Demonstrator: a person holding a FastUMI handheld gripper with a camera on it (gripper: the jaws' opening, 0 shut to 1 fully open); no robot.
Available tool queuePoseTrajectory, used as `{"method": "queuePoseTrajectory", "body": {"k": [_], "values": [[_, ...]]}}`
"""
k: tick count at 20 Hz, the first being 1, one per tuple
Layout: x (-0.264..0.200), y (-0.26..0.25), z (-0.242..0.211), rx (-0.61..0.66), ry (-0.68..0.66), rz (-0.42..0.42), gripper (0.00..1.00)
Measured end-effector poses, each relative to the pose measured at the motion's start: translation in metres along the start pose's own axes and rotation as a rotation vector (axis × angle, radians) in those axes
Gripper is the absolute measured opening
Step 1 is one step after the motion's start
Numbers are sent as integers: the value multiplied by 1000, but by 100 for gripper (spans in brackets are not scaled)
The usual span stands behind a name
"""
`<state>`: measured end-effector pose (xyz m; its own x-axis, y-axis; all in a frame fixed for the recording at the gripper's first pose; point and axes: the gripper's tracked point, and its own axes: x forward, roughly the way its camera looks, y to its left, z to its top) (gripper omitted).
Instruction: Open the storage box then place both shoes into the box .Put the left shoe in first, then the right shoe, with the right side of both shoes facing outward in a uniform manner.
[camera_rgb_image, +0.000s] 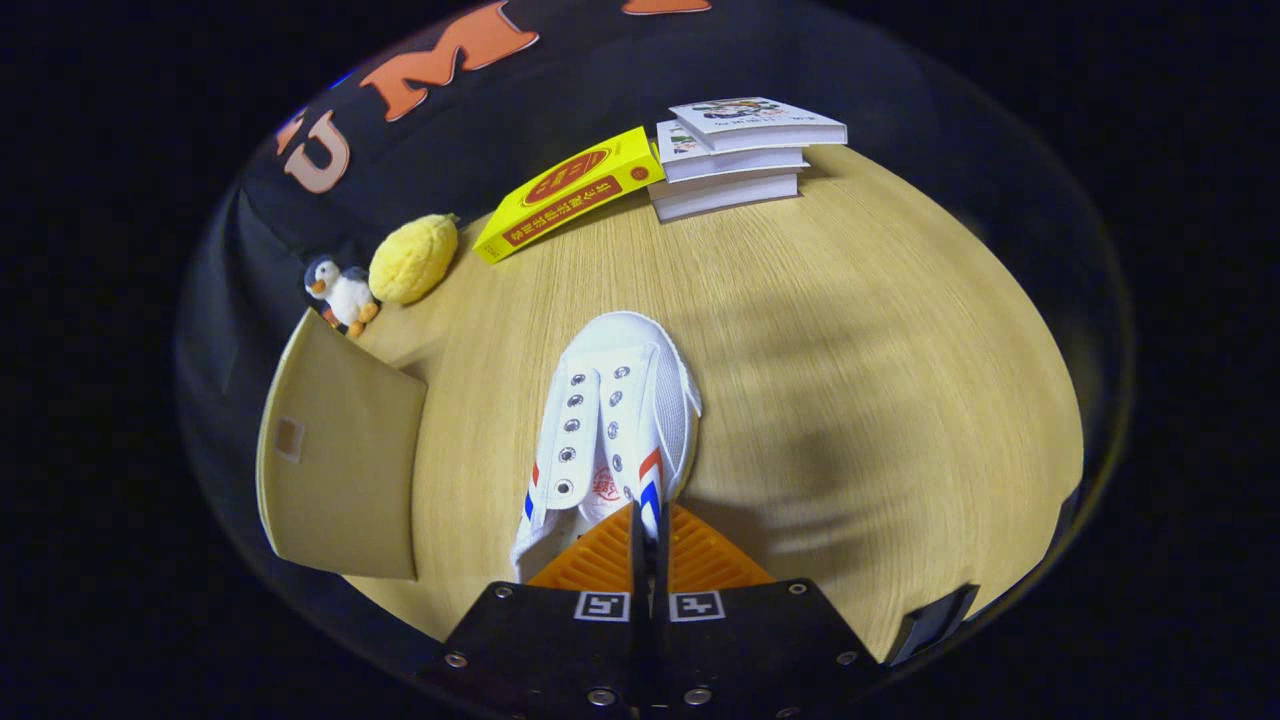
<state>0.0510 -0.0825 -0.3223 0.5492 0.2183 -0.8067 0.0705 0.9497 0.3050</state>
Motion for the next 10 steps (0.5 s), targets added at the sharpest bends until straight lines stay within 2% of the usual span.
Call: {"method": "queuePoseTrajectory", "body": {"k": [5, 10], "values": [[-15, 43, 16, 75, -45, 130, 0], [-44, 94, 33, 44, -100, 185, 0]]}}
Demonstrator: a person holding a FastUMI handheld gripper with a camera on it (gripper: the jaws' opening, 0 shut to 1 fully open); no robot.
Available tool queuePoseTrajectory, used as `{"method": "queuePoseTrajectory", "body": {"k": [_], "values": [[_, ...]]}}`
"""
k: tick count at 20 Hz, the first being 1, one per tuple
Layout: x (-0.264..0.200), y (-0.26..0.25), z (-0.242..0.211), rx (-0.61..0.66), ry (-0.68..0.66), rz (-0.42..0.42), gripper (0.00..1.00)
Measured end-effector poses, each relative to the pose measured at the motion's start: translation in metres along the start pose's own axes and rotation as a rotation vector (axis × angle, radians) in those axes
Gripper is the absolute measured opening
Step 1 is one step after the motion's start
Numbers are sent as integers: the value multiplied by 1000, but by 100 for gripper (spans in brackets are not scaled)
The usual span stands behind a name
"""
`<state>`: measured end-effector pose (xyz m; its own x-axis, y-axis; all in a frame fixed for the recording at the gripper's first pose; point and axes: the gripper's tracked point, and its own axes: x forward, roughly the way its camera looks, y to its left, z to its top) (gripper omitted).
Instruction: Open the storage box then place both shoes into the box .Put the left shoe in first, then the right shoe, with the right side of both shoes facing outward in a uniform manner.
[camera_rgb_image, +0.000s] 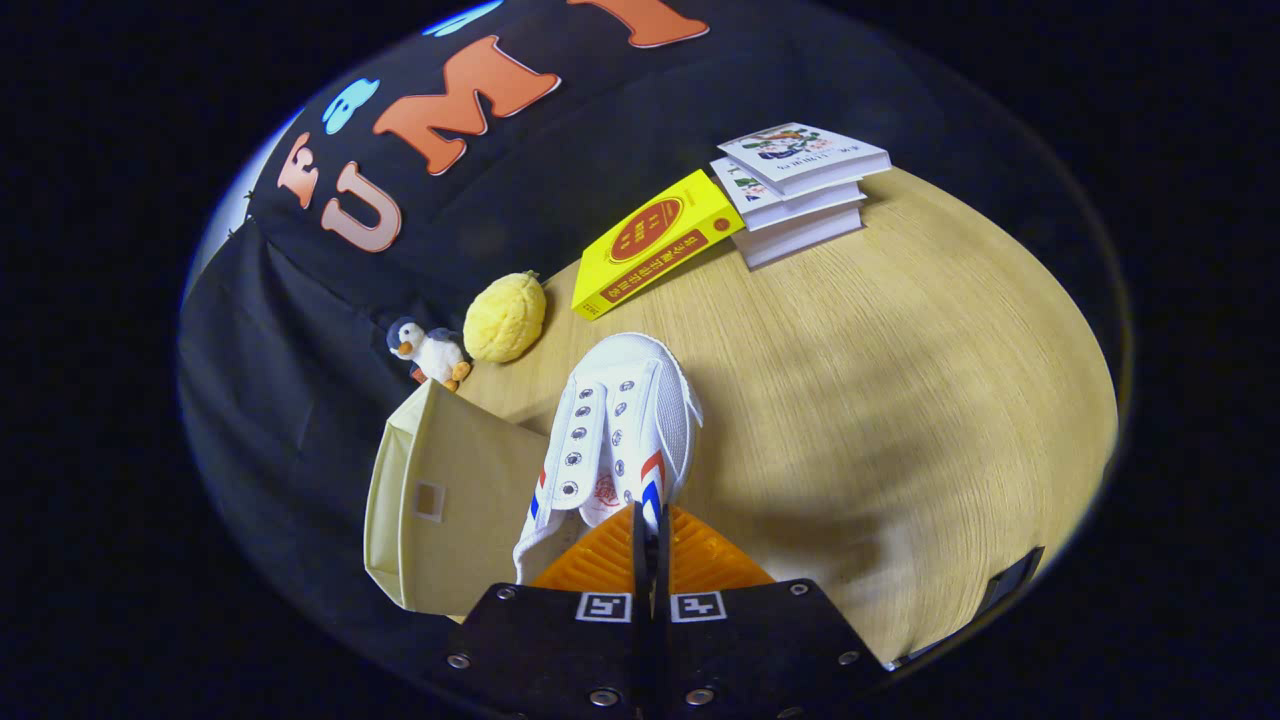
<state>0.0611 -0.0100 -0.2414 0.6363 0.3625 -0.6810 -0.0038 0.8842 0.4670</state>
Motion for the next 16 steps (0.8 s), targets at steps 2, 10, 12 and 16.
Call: {"method": "queuePoseTrajectory", "body": {"k": [2, 10, 12, 16], "values": [[-9, 31, 8, 12, -28, 33, 0], [-29, 162, 14, 18, -77, 148, 0], [-23, 189, 6, 16, -77, 162, 0], [-5, 229, -15, 7, -60, 161, 0]]}}
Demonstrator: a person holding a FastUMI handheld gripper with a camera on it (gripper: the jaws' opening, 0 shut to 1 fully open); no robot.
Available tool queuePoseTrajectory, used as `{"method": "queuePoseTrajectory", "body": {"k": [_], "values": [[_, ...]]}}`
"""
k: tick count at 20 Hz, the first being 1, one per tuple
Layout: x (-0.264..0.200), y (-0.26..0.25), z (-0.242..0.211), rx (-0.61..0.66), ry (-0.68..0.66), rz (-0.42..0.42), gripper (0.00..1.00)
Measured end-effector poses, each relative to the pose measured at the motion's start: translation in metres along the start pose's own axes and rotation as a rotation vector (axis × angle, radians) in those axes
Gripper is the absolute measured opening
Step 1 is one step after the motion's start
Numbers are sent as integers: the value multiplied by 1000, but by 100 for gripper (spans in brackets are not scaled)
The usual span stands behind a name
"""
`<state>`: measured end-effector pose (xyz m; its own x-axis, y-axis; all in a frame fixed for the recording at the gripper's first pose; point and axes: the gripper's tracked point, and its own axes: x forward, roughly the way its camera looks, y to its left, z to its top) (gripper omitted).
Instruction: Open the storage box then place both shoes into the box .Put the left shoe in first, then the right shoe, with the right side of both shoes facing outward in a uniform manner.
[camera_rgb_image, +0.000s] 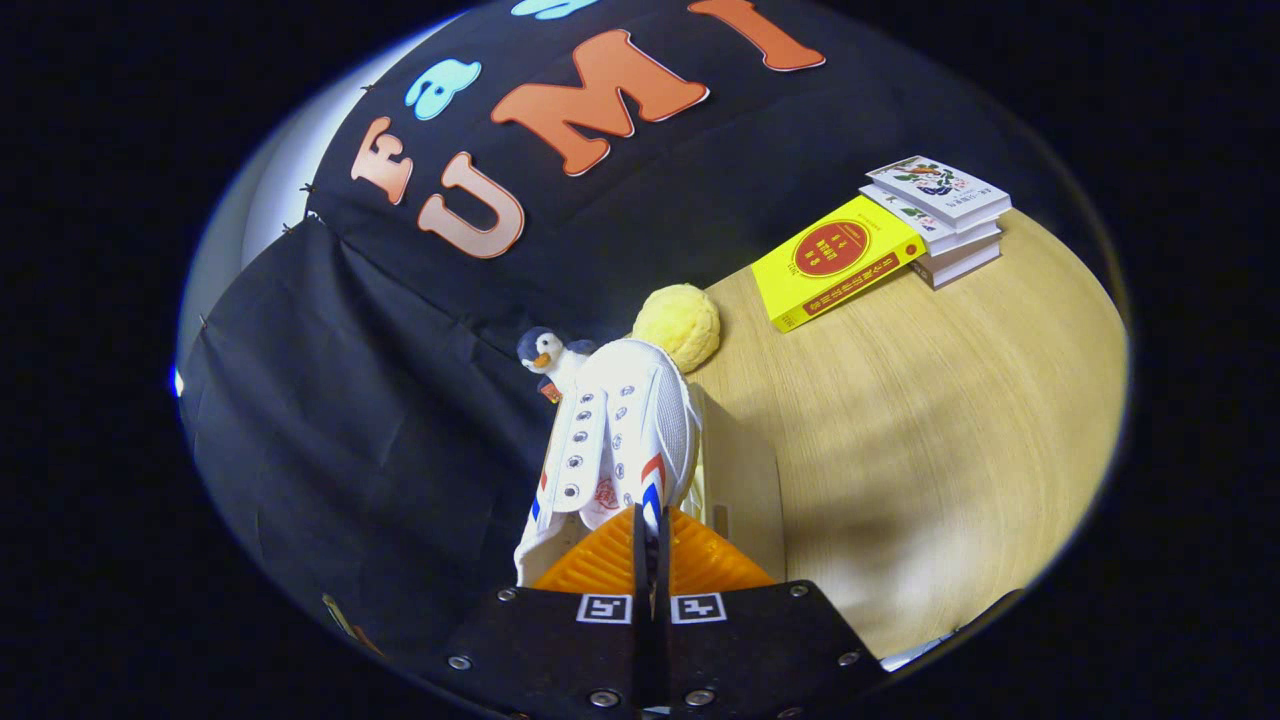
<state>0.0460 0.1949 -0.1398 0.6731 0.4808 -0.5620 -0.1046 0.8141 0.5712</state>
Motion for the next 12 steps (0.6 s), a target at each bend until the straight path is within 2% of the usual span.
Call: {"method": "queuePoseTrajectory", "body": {"k": [6, 12], "values": [[33, 3, -27, -56, 24, -125, 0], [42, -12, -36, -154, 4, -267, 0]]}}
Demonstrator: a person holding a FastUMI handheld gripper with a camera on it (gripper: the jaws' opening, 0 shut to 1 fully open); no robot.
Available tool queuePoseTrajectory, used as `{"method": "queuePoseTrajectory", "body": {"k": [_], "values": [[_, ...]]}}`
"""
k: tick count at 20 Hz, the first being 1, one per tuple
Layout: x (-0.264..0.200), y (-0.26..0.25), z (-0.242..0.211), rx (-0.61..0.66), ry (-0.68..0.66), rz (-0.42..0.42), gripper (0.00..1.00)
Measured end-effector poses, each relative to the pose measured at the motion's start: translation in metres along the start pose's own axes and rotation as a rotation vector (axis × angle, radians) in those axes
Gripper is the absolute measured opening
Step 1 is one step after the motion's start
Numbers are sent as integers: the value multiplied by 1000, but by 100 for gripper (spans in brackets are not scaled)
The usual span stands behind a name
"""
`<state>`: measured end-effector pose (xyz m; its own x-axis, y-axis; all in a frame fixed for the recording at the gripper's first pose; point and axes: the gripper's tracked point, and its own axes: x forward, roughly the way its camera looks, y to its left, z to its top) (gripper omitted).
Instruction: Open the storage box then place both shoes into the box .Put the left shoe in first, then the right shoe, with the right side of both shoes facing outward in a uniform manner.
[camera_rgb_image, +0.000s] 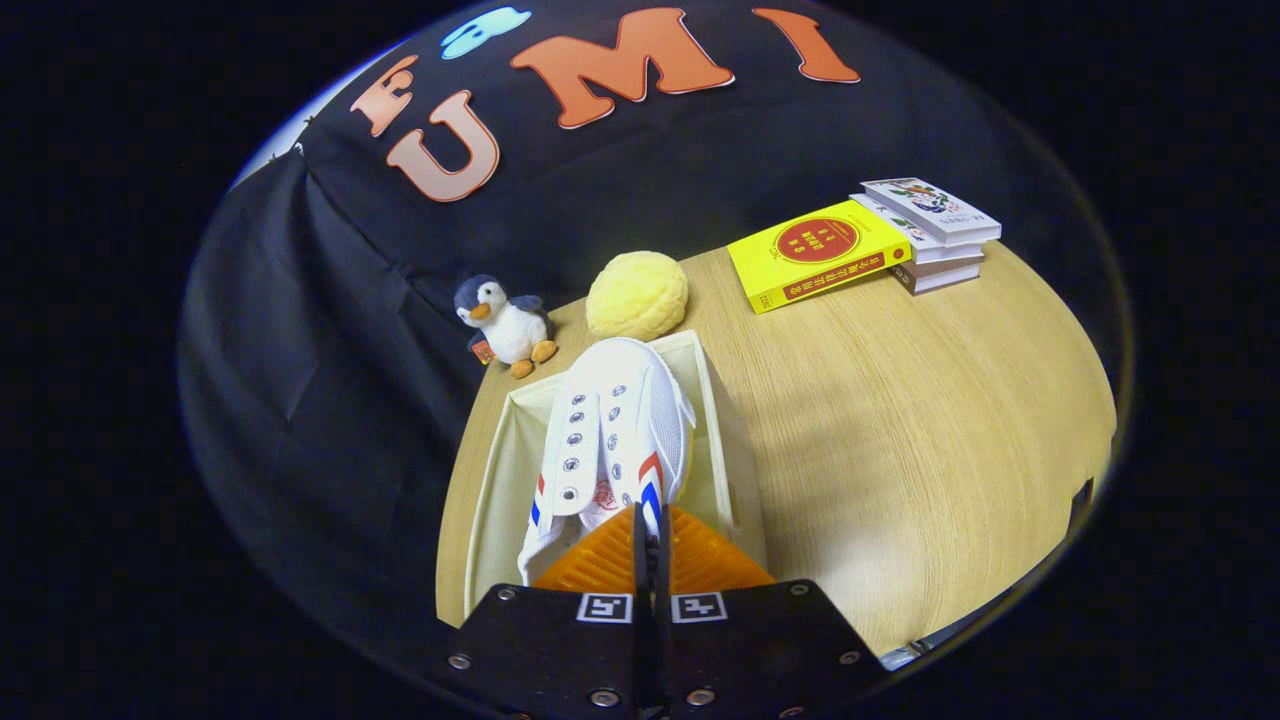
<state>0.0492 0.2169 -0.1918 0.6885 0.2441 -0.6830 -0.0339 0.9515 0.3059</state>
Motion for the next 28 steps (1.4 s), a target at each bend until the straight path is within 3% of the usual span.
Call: {"method": "queuePoseTrajectory", "body": {"k": [3, 9, 14, 15, 16, 22, 24, 28], "values": [[-1, -7, -1, -114, -24, -75, 0], [4, -11, -24, -135, 16, -117, 0], [8, 3, -17, -90, 12, -62, 4], [1, 1, -5, -101, -14, -71, 14], [-6, 1, 6, -108, -33, -71, 34], [-49, -4, 48, -122, -128, -50, 85], [-63, -11, 62, -137, -163, -56, 98], [-102, -28, 92, -151, -250, -61, 99]]}}
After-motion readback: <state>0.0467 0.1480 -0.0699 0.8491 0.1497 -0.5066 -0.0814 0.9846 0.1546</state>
